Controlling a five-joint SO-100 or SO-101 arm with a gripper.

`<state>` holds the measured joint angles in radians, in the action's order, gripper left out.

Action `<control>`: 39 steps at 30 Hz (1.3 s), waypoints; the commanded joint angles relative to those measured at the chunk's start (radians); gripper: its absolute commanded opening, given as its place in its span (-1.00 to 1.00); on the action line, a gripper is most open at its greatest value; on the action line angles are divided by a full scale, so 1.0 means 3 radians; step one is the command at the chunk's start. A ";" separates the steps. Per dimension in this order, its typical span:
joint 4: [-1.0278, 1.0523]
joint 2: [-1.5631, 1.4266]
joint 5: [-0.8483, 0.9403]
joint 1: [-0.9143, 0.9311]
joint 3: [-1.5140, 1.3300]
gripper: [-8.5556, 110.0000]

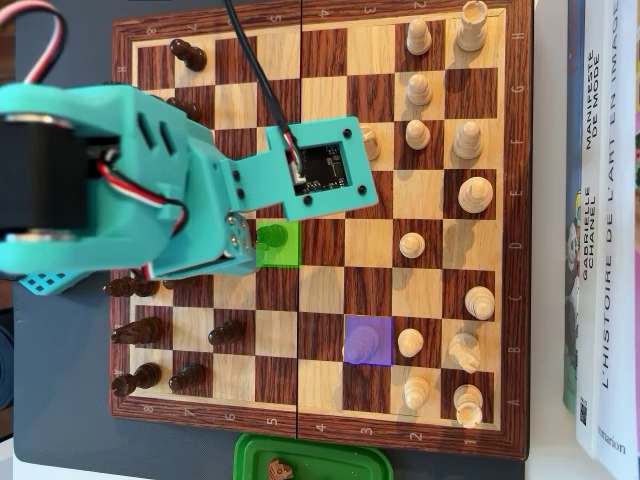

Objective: Play chess

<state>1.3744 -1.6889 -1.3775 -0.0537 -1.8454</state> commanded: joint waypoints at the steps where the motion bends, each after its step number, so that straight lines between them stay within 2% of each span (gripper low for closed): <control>1: -0.0010 0.0026 0.0005 0.0051 0.0143 -0.54; 17: -0.0015 0.0476 0.0036 0.0164 0.0435 -0.55; 39: -0.0164 0.0491 0.0051 0.0199 0.0389 -0.55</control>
<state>1.3223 -1.5370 -1.3714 -0.0031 -1.7533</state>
